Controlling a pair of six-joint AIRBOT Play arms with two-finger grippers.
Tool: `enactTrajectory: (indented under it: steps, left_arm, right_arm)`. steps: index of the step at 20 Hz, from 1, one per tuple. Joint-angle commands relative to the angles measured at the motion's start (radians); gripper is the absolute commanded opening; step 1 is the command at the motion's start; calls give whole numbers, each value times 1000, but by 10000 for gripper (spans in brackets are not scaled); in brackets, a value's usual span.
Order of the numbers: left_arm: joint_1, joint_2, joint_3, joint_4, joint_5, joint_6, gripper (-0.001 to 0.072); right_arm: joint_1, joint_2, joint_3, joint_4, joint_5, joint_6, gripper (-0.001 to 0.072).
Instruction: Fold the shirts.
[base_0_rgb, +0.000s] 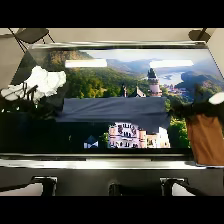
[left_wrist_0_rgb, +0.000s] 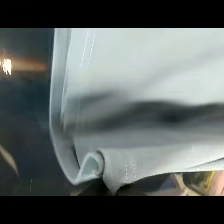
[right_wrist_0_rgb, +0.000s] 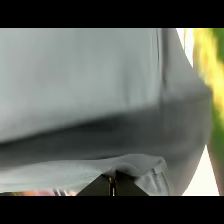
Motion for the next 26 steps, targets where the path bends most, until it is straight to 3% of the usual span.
enactTrajectory:
  steps: [1, 6, 9, 13, 14, 15, 16, 17, 20, 21, 23, 26]
  left_arm:
    - [-35, -196, 262, -12, 9, -56, 27]
    - [-42, -434, 455, -82, -26, -88, 28]
    - [-42, -501, 465, -85, -27, -88, 28]
    - [-42, -539, 465, -85, -27, -89, 35]
    - [-42, -537, 466, -87, -35, -97, 191]
    - [-39, -536, 480, -85, -65, -103, 498]
    - [-29, -536, 505, -79, -104, -103, 656]
    - [-16, -529, 534, -73, -140, -103, 655]
    - [22, -446, 567, -73, -167, -103, 654]
    - [29, -408, 567, -73, -159, -103, 654]
    - [33, -349, 566, -74, -142, -103, 655]
    - [25, -304, 566, -75, -157, -103, 655]
  right_arm:
    - [0, -200, 206, 87, -56, 44, 45]
    - [35, -383, 292, 175, -158, 43, 47]
    - [71, -426, 293, 166, -245, 33, 48]
    - [80, -434, 293, 164, -234, 18, 52]
    - [77, -431, 293, 171, -222, 18, 104]
    - [73, -421, 297, 177, -201, 16, 273]
    - [64, -404, 308, 175, -163, -5, 453]
    - [47, -380, 328, 156, -109, -36, 580]
    - [-37, -329, 354, -19, 4, -47, 617]
    - [-65, -337, 352, -43, 56, -53, 668]
    - [-97, -388, 351, -1, 157, -107, 709]
    - [-89, -477, 351, 125, 204, -133, 710]
